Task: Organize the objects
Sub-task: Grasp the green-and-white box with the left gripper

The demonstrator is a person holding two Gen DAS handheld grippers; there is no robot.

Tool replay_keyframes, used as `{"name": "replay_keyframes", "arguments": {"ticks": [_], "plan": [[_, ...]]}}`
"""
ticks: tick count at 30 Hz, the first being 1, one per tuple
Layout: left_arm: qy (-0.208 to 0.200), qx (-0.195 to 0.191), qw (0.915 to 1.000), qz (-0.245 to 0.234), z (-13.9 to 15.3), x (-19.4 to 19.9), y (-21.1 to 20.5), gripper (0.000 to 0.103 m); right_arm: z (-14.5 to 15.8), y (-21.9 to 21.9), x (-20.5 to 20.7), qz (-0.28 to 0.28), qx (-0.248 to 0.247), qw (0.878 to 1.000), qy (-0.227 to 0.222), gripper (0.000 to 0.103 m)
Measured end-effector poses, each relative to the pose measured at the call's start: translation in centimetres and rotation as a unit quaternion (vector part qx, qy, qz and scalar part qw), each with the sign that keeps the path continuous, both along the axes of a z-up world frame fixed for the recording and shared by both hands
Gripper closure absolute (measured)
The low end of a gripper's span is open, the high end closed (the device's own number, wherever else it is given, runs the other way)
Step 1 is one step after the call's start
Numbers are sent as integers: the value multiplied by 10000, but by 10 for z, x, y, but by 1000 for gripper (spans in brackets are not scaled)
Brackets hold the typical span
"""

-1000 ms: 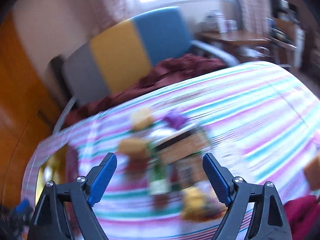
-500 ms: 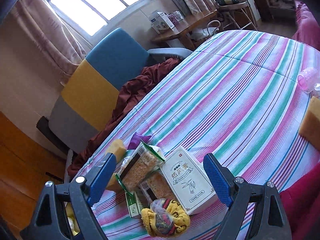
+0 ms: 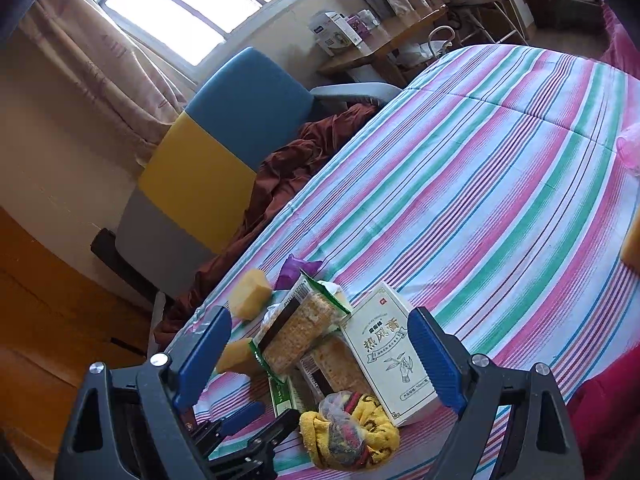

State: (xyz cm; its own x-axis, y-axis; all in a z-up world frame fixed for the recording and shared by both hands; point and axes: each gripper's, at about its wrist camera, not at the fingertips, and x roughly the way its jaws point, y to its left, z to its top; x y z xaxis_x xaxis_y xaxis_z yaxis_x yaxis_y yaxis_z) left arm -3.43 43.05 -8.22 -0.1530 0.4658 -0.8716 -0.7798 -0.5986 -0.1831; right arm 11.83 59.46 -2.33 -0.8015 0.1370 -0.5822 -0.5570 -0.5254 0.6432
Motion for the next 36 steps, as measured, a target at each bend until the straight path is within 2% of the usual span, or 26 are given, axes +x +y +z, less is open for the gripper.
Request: {"name": "replay_keyframes", "arguments": {"ticks": [3,4,5,6,7,9,15,21,28,31,36], "plan": [[3,-25,10000,89,-7,-9,7,42,-2,1,-2,26,-23,10000,7,13],[16,-41,9999,123,-10,-12,9,50,-2,2,-2,29,-25,10000,4,13],[5,-36,9999,142,-12,-14,9,64,-2,2,-3,29,-27,10000,4,13],[-6,-27,9999,168,-15,-16,8,71,-2,2,-3,26,-18,10000,4,13],[47,44,9998,175,-16,-16,3,73,-2,2,-3,15,-5,10000,3,13],[154,148,9997,116,-16,-10,-9,73,-2,3,-3,3,6,10000,8,13],[711,99,9974,-61,-17,26,-55,73,-3,5,-4,6,5,10000,-32,13],[830,280,9961,80,-18,47,-101,73,-7,4,-10,77,-49,9996,-252,13],[998,420,9941,97,-20,52,-116,72,-14,-5,-15,127,-127,9961,-864,12],[969,467,9942,88,-20,49,-119,72,-11,-19,-9,218,-212,9950,-955,12],[971,530,9938,114,-21,54,-121,72,-15,-43,-12,432,103,9865,-1574,10]]}}
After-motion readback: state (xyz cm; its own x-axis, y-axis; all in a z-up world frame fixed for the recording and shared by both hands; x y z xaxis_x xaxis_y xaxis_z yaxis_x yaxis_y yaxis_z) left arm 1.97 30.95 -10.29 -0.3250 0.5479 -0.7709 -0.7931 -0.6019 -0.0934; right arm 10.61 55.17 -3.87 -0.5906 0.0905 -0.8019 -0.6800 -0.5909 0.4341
